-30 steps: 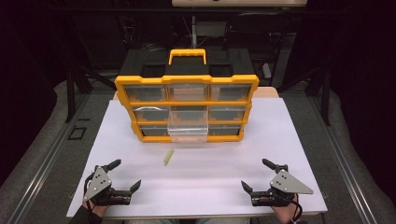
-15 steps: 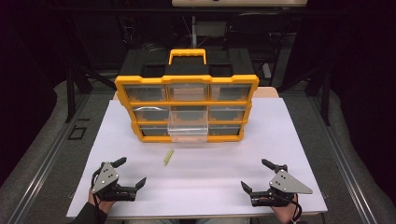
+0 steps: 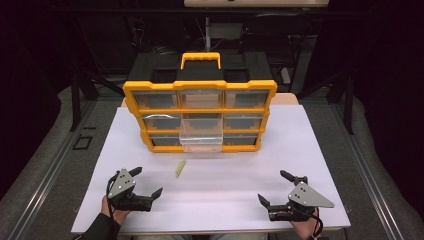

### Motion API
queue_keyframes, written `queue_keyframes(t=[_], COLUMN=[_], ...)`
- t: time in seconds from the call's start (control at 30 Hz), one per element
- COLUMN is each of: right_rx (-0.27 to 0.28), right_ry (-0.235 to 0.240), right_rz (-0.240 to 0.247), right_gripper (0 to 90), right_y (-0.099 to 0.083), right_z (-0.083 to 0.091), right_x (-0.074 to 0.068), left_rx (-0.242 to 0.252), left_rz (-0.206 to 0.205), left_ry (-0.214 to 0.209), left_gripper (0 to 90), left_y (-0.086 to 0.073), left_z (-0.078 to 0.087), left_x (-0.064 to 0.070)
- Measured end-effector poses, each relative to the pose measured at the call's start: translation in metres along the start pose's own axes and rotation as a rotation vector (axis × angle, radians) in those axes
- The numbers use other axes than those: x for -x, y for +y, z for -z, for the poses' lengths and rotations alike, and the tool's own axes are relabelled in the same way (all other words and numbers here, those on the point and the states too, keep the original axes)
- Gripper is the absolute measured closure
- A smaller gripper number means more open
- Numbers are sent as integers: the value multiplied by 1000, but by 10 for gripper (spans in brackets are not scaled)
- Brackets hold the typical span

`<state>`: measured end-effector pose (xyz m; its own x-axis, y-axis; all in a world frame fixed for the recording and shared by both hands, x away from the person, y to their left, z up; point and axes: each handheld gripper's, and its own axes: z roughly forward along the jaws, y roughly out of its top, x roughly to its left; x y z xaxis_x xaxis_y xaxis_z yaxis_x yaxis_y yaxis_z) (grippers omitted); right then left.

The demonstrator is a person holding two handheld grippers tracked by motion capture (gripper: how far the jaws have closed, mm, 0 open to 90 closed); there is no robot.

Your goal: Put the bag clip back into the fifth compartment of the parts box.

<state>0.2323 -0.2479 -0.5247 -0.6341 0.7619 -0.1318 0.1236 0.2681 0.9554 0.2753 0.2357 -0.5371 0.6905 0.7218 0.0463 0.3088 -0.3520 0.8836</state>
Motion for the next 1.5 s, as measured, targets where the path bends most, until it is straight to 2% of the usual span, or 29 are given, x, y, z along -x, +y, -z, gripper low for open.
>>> queue_keyframes(t=[0.53, 0.97, 1.33, 1.5], right_rx=[-2, -5, -14, -14], right_ry=[-3, -4, -7, -6], right_rz=[-1, -4, 1, 4], right_gripper=[6, 7, 9, 10], right_y=[0, -1, -1, -1], right_z=[0, 0, 0, -1], right_x=[0, 0, 1, 1], left_rx=[-55, -102, -194, -219], left_rz=[11, 17, -4, -14], left_ry=[6, 51, 91, 115], left_gripper=[0, 0, 0, 0], left_y=[12, 27, 39, 45], left_z=[-18, -31, -49, -56], left_x=[5, 11, 18, 22])
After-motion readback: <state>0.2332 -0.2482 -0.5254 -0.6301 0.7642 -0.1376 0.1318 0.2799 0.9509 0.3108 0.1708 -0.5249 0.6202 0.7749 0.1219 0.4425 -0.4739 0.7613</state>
